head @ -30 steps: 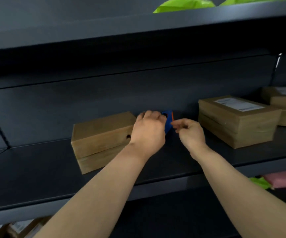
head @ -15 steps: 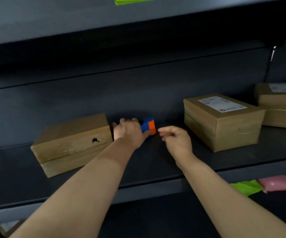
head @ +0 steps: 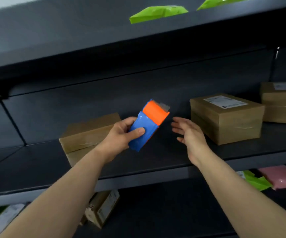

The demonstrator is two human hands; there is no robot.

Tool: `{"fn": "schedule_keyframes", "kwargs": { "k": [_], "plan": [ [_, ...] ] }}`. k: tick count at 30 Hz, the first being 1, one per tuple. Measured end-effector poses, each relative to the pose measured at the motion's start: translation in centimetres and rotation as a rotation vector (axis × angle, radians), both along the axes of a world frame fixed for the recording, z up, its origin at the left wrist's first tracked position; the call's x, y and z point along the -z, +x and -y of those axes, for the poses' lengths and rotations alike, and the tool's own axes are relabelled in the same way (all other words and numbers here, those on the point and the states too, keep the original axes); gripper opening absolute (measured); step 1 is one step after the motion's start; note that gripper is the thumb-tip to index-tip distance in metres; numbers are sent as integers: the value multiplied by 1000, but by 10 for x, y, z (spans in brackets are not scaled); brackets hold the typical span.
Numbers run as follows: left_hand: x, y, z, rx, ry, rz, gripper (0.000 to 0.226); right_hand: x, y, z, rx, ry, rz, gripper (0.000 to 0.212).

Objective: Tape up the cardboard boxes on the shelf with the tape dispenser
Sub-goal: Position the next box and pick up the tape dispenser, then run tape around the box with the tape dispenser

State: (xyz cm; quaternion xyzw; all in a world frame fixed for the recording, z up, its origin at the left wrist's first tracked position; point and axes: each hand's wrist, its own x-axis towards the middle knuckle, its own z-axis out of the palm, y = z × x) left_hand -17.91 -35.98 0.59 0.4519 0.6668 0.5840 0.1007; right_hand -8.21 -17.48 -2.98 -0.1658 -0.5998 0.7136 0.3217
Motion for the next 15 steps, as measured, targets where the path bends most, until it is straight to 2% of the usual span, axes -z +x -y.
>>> {"fn": "schedule_keyframes", "kwargs": {
  "k": [4,7,9,11,12,15],
  "plan": [
    [-1,4,48,32,-84,-9,39,-16,19,34,-214,18,42,46],
    [-3,9,79,14,-156,-17,35,-24,27,61,-335,12,84,57],
    [-3,14,100,-18,-184,-34,30,-26,30,79,-387,61,118,46],
    [-3,20,118,-36,-210,-13,29,-26,32,96,-408,116,110,24],
    [-2,22,126,-47,-225,10,33,-26,32,105,-399,117,96,16],
    [0,31,143,-102,-301,-23,58,-26,32,130,-324,71,83,13]
  ]
}}
